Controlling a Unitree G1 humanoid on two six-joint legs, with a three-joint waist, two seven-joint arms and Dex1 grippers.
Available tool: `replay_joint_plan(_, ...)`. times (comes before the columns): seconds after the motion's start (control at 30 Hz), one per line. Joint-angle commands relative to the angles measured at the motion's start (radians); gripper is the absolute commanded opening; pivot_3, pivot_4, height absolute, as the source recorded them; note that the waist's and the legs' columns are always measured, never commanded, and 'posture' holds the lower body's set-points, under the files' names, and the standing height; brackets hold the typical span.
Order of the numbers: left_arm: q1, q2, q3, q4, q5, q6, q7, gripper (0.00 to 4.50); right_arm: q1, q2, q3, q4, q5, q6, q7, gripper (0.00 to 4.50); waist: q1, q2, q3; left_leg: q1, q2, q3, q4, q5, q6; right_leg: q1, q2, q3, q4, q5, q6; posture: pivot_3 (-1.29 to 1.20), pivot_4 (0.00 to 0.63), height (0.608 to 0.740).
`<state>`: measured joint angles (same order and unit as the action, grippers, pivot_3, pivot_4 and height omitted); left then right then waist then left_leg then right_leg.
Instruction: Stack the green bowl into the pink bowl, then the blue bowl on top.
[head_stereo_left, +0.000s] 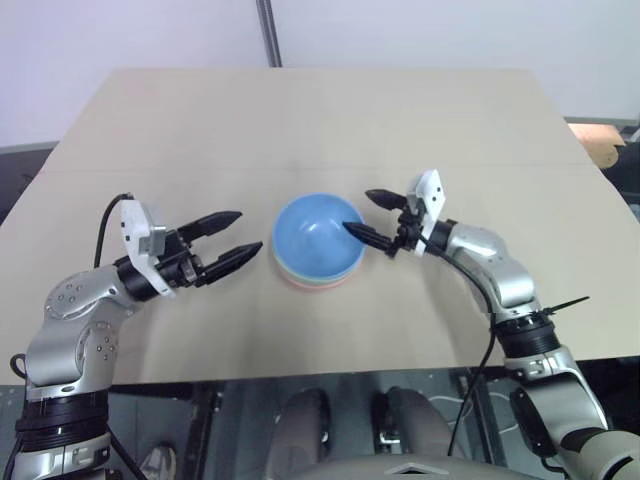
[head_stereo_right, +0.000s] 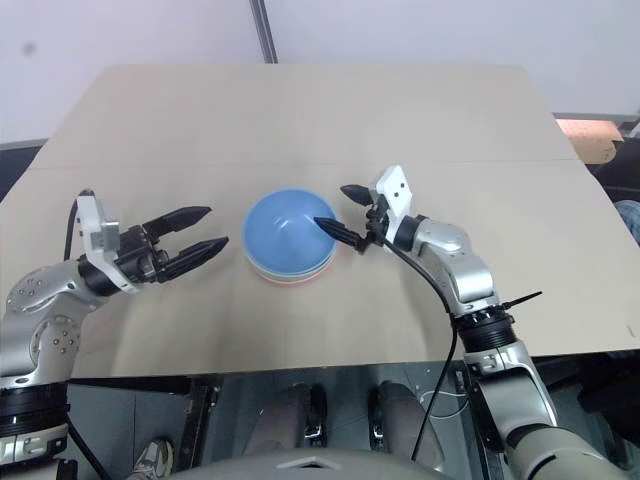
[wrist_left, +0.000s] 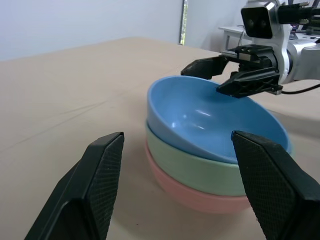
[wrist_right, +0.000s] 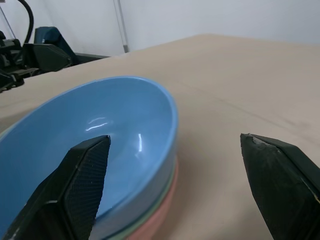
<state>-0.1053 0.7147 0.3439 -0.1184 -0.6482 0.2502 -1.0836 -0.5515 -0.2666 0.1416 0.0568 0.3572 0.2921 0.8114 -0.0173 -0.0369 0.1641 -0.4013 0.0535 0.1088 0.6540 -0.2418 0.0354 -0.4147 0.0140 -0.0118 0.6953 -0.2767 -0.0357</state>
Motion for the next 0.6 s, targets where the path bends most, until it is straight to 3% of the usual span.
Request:
replay_joint_plan(0.03,0.012,-0.014,0.028,-0.056,-0.016,-0.004,0.038,3.64,0.027,-0.068,-0.054,-0.221,0.078,0.059,0.031,4.48,0.000,0.000,0.000,0.000,0.000,0.000,0.000,0.000,0.000,0.000,0.000,0.000,0.000,0.000,0.000,0.00,0.150,0.740)
replay_joint_plan(0.17,0.021,-0.022,0.051,-0.062,-0.015,-0.015,0.067,3.64,0.109,-0.216,-0.097,-0.387,0.113,0.125,0.074,4.48,0.004,0.000,0.000,0.000,0.000,0.000,-0.001,0.000,0.000,0.000,0.000,0.000,-0.001,0.000,0.000,0.00,0.150,0.740)
replay_joint_plan(0.23,0.039,-0.008,0.064,-0.051,0.010,-0.060,0.042,3.64,0.164,-0.288,-0.151,-0.415,0.106,0.134,0.067,4.48,0.004,0.000,0.000,0.000,0.000,0.000,-0.001,0.000,0.000,0.000,0.000,0.000,-0.001,0.000,0.000,0.00,0.150,0.740)
replay_joint_plan(0.37,0.111,0.056,0.102,-0.061,-0.054,0.017,-0.035,3.64,0.330,-0.446,-0.283,-0.413,0.101,0.103,0.128,4.48,0.004,0.000,0.000,0.001,0.000,0.000,-0.001,-0.002,0.003,0.001,0.000,0.000,-0.002,-0.001,0.002,0.00,0.150,0.740)
replay_joint_plan(0.47,0.160,0.095,0.143,-0.054,-0.081,0.030,-0.099,4.37,0.455,-0.536,-0.388,-0.403,0.099,0.072,0.178,4.50,0.003,0.000,0.000,0.001,0.000,0.000,-0.001,-0.002,0.003,0.001,0.000,0.000,-0.002,-0.002,0.003,0.00,0.150,0.740)
replay_joint_plan(0.6,0.197,0.118,0.181,-0.052,-0.033,0.003,-0.071,4.47,0.587,-0.603,-0.523,-0.388,0.105,0.038,0.219,4.50,0.003,0.001,0.000,0.002,0.000,0.000,-0.001,-0.002,0.004,0.001,0.000,0.000,-0.002,-0.003,0.004,0.00,0.150,0.740)
